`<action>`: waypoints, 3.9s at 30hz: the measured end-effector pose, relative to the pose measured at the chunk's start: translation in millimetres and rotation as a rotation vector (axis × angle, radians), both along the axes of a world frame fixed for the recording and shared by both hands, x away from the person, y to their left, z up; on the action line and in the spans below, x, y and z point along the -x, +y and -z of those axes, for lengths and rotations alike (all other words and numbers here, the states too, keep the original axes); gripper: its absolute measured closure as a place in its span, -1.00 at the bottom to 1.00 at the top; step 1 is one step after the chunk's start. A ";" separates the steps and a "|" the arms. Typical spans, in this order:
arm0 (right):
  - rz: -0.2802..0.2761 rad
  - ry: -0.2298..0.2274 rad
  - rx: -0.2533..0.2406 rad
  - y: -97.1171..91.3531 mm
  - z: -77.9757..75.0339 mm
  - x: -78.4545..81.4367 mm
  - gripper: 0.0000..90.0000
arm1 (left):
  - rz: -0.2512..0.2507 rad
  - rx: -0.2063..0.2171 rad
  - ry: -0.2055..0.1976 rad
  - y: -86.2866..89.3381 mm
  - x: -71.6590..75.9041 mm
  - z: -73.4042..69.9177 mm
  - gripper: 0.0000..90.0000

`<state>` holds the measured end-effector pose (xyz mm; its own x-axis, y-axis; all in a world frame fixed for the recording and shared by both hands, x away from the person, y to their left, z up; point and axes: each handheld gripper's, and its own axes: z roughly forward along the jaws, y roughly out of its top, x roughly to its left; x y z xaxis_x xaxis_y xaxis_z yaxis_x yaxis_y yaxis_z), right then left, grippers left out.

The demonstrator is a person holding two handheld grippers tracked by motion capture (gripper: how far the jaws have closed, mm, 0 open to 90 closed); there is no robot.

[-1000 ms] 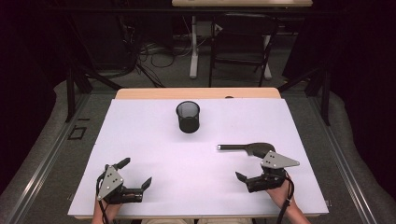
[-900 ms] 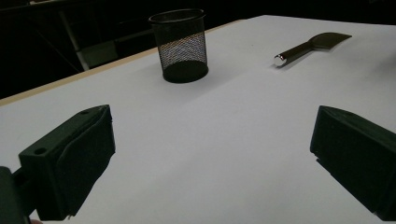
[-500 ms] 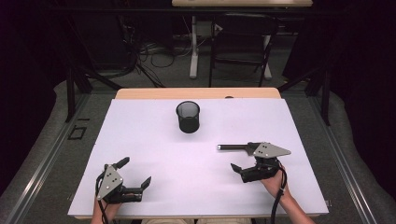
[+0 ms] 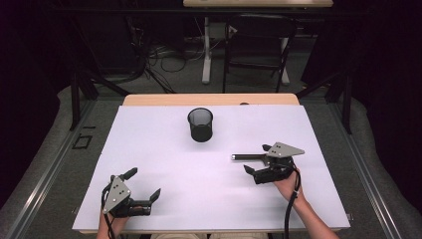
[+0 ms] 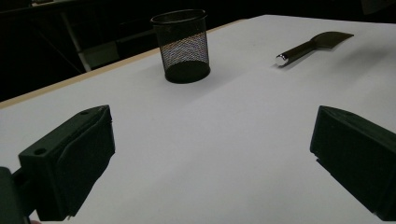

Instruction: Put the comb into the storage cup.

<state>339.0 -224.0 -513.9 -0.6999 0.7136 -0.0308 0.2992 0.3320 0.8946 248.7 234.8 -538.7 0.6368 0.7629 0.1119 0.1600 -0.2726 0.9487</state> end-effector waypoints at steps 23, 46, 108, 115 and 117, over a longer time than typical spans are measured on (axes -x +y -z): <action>0.033 0.042 -0.020 14.4 3.8 -38.0 -1.00 | 0.001 0.003 0.003 -0.4 -1.0 0.7 -1.00; 0.042 0.089 0.000 28.7 14.3 -67.0 -0.79 | 0.011 -0.006 0.005 -1.3 -1.6 0.9 -1.00; -0.061 0.179 0.226 62.3 38.2 -55.0 1.00 | 0.019 -0.022 0.008 -1.8 -2.4 0.2 -0.99; -0.069 0.187 0.239 61.1 37.1 -51.5 1.00 | 0.012 -0.022 0.012 -1.4 -2.4 0.4 -0.99; -0.072 0.189 0.251 60.2 36.7 -50.8 1.00 | 0.013 -0.023 0.010 -1.5 -2.3 0.3 -0.99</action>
